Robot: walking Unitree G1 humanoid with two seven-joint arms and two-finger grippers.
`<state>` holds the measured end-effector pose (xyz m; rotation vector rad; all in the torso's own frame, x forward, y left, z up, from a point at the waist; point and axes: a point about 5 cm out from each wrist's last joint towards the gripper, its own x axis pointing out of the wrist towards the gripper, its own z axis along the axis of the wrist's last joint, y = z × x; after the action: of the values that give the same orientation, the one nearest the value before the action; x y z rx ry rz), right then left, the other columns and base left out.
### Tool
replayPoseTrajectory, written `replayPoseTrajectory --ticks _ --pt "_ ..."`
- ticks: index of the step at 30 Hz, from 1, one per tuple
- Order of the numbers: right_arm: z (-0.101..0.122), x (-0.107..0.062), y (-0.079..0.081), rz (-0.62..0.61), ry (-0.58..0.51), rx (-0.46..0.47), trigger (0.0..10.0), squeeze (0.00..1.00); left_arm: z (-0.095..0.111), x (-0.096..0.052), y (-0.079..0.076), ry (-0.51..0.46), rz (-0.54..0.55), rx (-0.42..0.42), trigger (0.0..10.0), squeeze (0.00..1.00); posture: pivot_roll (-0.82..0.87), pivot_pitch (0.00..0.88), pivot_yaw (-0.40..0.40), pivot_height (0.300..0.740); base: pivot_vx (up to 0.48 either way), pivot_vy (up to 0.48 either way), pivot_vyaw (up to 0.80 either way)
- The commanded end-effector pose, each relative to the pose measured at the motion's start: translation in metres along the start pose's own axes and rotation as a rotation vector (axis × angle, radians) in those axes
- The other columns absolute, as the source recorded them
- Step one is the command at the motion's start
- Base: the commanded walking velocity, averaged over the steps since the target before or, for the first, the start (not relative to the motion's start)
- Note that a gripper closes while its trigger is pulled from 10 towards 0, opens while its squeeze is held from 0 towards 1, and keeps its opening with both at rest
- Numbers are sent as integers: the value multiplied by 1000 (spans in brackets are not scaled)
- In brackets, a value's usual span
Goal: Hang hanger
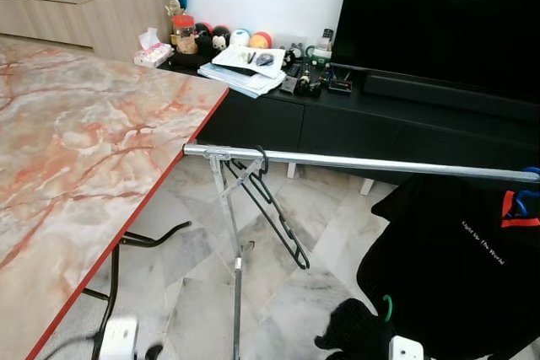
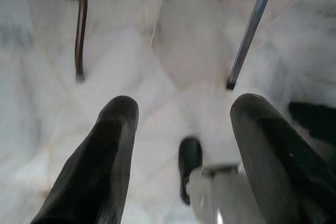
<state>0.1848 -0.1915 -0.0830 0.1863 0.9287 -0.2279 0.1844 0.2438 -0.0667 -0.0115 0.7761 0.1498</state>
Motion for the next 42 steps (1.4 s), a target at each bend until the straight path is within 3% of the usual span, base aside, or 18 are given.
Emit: replayPoseTrajectory --ticks 1,8,20,42 --pt "0 0 -2 -9 -5 27 10000 0 -12 -4 1 49 -1 5 10000 0 73 65 -25 740 0 0 0" --pt "1 0 -7 -26 -10 45 10000 0 -34 -12 0 91 -13 -21 10000 0 78 81 -30 740 0 0 0" --pt "2 0 -5 -21 -18 70 10000 0 -34 -12 3 104 -12 -30 10000 0 79 84 -31 740 0 0 0" --pt "-1 0 -1 2 -2 24 10000 0 -37 -13 1 114 -17 -33 10000 0 85 48 -34 740 0 0 -771"
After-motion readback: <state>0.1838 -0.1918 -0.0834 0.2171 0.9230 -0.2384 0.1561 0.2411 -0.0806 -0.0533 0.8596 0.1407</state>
